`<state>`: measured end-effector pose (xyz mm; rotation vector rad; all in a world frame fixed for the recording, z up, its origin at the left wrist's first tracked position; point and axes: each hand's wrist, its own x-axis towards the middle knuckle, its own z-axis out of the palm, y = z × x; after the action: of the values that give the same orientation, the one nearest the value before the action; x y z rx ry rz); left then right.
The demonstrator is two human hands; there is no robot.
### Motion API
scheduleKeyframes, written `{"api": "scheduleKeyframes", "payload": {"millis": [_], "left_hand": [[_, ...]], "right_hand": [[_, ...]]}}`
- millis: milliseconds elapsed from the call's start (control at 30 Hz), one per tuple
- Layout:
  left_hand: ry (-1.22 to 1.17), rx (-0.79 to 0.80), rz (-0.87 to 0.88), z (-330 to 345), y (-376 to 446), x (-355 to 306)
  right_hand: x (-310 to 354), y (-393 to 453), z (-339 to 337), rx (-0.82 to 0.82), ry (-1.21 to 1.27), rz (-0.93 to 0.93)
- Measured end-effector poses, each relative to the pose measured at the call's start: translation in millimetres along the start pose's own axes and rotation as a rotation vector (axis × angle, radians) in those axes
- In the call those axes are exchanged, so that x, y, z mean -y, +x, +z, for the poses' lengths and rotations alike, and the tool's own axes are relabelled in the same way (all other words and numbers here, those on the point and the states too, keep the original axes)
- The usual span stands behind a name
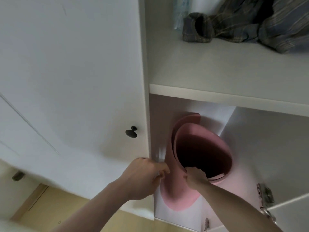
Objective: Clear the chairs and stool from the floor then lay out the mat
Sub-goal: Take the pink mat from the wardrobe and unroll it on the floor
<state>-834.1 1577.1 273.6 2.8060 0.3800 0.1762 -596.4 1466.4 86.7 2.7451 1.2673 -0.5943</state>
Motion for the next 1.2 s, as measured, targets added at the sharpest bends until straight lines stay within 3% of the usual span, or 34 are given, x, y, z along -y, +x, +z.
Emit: {"api": "scheduleKeyframes", "payload": {"millis": [133, 300, 667, 867, 1067, 1200], "left_hand": [[-0.033, 0.003, -0.007, 11, -2, 3], [-0.104, 0.162, 0.004, 44, -20, 9], [-0.369, 0.325, 0.022, 72, -56, 37], [-0.755, 0.355, -0.23, 68, -78, 39], [-0.708, 0.576, -0.333, 48, -99, 27], [-0.584, 0.588, -0.294, 46, -105, 26]], "right_hand": [[-4, -21, 5, -0.04, 0.02, -0.009], [4, -64, 6, -0.141, 0.088, 0.027], [69, -202, 3, -0.19, 0.222, 0.116], [140, -300, 2, -0.133, 0.267, 0.104], [208, -385, 5, -0.082, 0.218, 0.031], [241, -427, 6, -0.092, 0.153, -0.087]]}}
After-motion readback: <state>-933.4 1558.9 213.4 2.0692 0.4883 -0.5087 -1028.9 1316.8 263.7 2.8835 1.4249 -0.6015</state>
